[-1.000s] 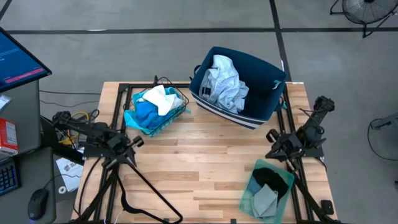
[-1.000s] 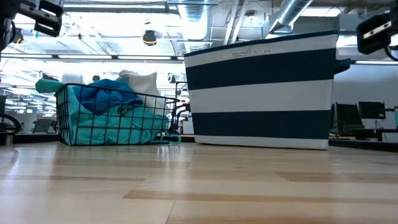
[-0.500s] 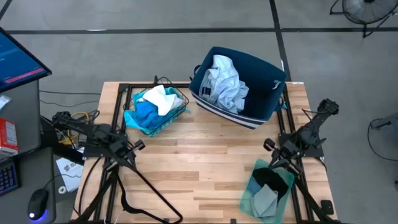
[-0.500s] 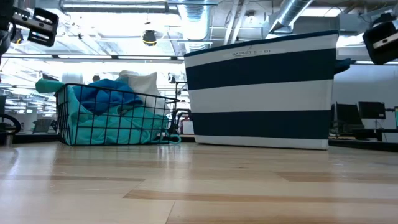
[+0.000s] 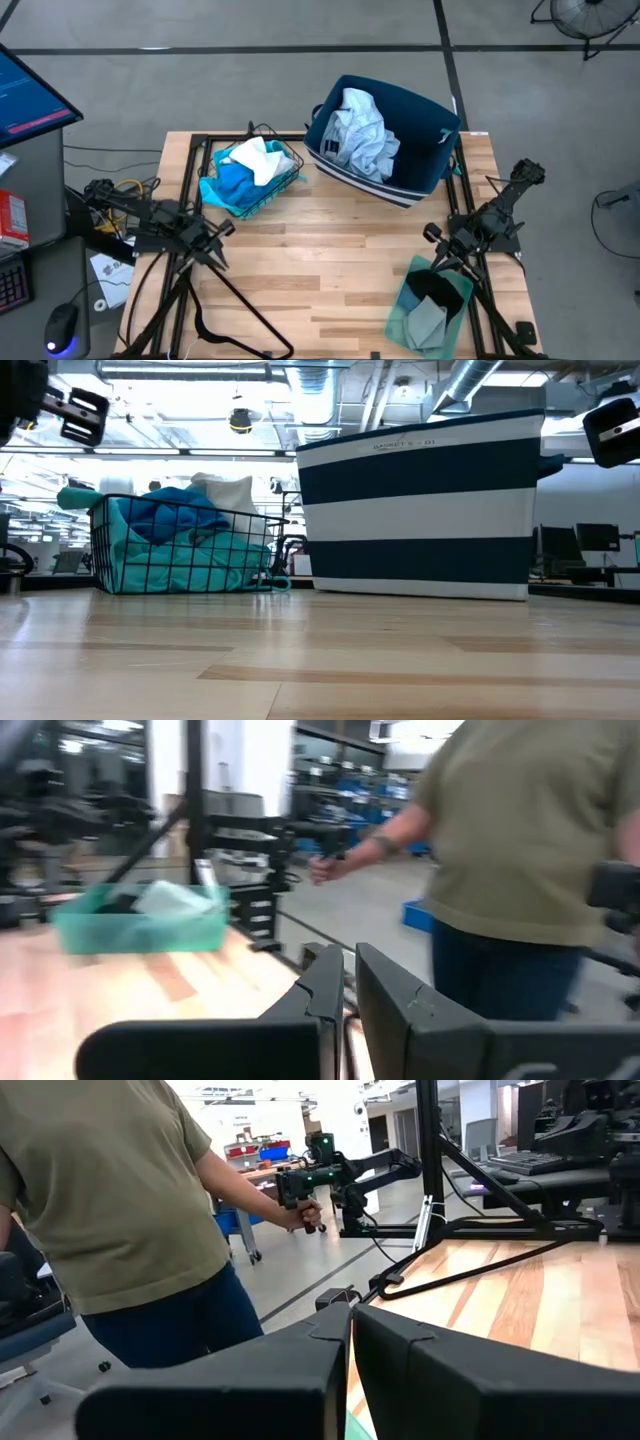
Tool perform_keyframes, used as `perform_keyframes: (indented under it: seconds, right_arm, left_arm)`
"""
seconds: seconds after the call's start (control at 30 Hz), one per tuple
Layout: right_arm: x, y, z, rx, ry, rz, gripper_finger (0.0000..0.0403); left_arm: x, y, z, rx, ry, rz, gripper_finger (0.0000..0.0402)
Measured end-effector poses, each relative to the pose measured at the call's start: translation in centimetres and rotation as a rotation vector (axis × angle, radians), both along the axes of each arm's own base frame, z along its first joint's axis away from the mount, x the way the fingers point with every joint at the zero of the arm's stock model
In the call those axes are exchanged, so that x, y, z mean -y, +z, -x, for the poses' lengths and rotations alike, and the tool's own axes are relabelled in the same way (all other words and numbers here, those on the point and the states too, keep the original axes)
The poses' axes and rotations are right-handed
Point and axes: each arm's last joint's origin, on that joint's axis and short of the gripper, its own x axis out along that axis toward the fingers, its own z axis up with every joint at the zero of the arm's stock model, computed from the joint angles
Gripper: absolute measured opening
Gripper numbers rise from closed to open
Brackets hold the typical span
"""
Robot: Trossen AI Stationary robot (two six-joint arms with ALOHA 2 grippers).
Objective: Pick & Place Cloths
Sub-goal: Return to Home Position
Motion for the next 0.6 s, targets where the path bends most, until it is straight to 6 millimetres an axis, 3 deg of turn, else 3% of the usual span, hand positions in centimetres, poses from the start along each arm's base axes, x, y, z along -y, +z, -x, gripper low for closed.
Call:
perform_keyframes:
  seconds: [0.3,0.6]
  right_arm:
    - [0.0,0.0,0.0,0.0,-0.002,0.0,0.002]
    - [0.0,-0.01,-0.01,0.0,-0.002,0.0,0.0017]
  left_arm:
    - [-0.49,-0.14,-0.36,-0.014,0.209,0.0,0.0017]
    - [-0.5,-0.12,-0.36,-0.014,0.213,0.002,0.0017]
